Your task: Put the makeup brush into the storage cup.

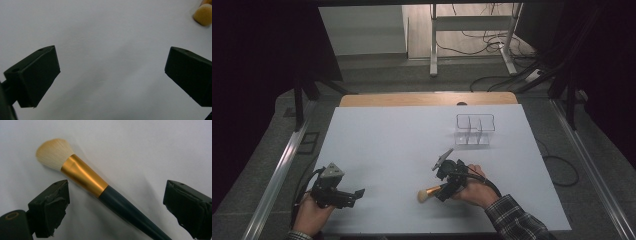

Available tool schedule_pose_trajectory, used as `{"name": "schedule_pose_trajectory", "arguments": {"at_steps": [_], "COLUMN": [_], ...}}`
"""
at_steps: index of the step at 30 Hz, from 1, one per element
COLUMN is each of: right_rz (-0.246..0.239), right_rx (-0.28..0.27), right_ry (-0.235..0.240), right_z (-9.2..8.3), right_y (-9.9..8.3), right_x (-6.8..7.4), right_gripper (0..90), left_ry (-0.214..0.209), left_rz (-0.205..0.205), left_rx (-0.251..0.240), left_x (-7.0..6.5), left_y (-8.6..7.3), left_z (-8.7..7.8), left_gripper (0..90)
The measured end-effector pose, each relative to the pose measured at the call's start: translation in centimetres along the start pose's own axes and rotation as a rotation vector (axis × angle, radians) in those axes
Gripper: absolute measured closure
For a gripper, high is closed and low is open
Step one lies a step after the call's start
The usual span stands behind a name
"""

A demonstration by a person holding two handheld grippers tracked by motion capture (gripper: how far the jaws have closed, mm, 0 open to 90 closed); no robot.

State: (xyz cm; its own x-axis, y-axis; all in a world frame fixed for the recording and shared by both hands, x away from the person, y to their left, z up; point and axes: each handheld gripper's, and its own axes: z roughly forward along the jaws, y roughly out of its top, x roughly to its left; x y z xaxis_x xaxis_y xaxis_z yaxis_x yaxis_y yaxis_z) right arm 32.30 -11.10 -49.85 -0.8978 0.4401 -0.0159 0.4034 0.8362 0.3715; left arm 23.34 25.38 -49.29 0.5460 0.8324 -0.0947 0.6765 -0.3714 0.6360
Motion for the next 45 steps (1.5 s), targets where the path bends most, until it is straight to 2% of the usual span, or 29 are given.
{"name": "schedule_pose_trajectory", "arguments": {"at_steps": [3, 9, 17, 20, 21, 22, 23, 24, 29, 33, 42, 45], "right_rz": [-0.006, -0.047, -0.066, -0.081, -0.083, -0.083, -0.092, -0.1, -0.075, -0.043, 0.002, 0.001], "right_rx": [0.005, 0.013, 0.041, 0.047, 0.055, 0.055, 0.074, 0.089, 0.105, 0.088, 0.048, 0.041], "right_ry": [-0.002, 0.001, 0.018, 0.022, 0.015, 0.015, 0.022, 0.021, 0.042, 0.066, 0.077, 0.072], "right_z": [0.4, 0.8, 1.1, 1.0, 0.9, 0.9, 0.6, 0.5, 0.5, 0.4, -0.2, -0.3], "right_y": [0.0, 0.1, 0.1, 0.2, 0.3, 0.3, 0.6, 0.6, 0.8, 0.6, 0.2, 0.1], "right_x": [0.2, 0.5, 0.5, 0.6, 0.7, 0.7, 0.9, 1.0, 0.9, 0.5, 0.0, -0.1], "right_gripper": [8.2, 11.6, 23.9, 33.9, 41.4, 41.4, 64.3, 73.9, 74.7, 74.7, 74.7, 74.7], "left_ry": [-0.001, -0.001, -0.003, -0.003, -0.003, -0.003, -0.003, -0.002, -0.002, -0.002, -0.002, -0.001], "left_rz": [0.001, 0.001, 0.006, 0.008, 0.008, 0.008, 0.011, 0.012, 0.012, 0.011, 0.01, 0.01], "left_rx": [0.0, 0.002, 0.008, 0.011, 0.012, 0.012, 0.014, 0.014, 0.015, 0.014, 0.012, 0.012], "left_x": [0.0, 0.0, -0.1, -0.1, -0.1, -0.1, -0.2, -0.2, -0.1, -0.1, -0.1, -0.1], "left_y": [0.0, 0.0, 0.0, 0.0, 0.0, 0.0, 0.0, 0.0, -0.1, -0.1, 0.0, 0.0], "left_z": [0.0, 0.0, 0.1, 0.1, 0.2, 0.2, 0.2, 0.2, 0.1, 0.1, 0.1, 0.1], "left_gripper": [0.4, 0.4, 0.4, 0.4, 0.4, 0.4, 0.4, 0.4, 0.4, 0.4, 0.4, 0.4]}}
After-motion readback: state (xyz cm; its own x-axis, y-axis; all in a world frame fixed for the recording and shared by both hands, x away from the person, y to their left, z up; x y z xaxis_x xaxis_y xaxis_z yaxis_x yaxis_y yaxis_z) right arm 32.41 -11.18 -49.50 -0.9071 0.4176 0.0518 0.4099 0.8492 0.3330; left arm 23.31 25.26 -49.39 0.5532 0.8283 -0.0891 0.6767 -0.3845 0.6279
